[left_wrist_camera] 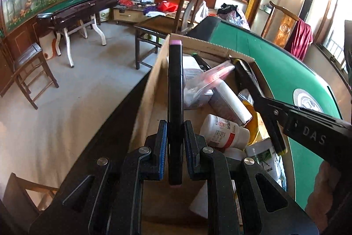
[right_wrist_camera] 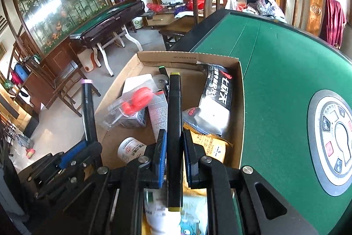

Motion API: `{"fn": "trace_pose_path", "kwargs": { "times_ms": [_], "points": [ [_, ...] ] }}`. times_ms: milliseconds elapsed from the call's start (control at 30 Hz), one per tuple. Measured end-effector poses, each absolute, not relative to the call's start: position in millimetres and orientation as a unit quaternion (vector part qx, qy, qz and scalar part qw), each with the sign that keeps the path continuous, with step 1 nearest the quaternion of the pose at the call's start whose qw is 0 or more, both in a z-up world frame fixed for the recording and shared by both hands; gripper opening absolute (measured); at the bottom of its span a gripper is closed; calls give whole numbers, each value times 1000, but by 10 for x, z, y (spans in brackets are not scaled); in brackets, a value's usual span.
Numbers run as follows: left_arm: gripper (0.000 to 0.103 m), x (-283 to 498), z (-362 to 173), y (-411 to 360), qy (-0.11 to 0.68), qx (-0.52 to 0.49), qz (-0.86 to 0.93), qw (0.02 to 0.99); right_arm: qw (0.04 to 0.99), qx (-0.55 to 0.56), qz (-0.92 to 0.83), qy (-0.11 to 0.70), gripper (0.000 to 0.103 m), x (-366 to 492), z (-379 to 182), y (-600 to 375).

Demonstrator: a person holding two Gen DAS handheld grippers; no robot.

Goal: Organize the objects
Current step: 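Lower both grippers into the box and open them to release the markers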

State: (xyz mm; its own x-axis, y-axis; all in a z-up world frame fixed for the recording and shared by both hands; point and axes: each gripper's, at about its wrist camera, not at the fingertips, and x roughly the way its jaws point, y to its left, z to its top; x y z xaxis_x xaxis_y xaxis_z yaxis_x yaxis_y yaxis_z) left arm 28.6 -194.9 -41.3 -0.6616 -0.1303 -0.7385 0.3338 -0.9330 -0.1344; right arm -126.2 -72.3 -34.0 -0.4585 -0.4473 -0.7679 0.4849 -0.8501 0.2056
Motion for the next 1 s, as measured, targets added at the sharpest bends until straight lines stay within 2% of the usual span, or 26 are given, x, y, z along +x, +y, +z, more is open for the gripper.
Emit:
{"fn": "trace_pose_path", "kwargs": {
  "times_ms": [567, 1000],
  "points": [
    [15, 139, -512, -1770, 82, 401, -903, 133, 264, 432, -861, 53, 13, -1383, -459, -988],
    [15, 136, -531, -1775, 76, 399, -904, 131, 260, 416, -868, 77, 14, -1367, -484, -1024]
  ]
}}
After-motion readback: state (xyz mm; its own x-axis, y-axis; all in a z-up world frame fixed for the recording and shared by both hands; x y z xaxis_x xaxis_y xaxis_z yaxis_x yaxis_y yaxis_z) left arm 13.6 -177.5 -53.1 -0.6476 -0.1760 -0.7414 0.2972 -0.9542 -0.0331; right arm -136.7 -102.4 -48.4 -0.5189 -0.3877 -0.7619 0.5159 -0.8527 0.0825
